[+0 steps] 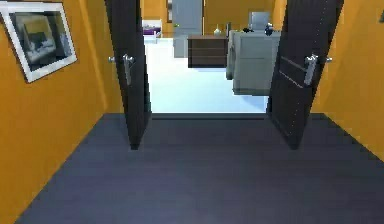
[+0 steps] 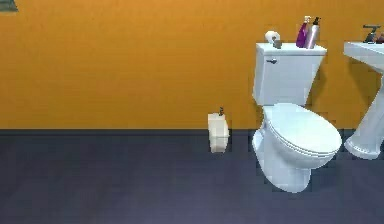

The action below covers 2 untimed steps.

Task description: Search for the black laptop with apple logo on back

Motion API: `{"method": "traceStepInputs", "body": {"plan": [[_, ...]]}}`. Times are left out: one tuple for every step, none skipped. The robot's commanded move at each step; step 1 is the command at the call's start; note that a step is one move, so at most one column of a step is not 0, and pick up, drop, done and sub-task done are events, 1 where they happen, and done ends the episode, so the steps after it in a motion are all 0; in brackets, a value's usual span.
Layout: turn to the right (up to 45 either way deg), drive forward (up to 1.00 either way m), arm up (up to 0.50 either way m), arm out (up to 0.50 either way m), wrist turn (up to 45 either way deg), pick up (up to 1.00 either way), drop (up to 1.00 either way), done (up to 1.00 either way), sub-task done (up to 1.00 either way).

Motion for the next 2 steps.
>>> {"method": "traceStepInputs", "body": {"plan": [[-45.0,0.00,0.00,0.00,0.0,0.00,0.00,0.00,0.00],[-45.0,0.00,0.00,0.00,0.0,0.00,0.00,0.00,0.00]]}}
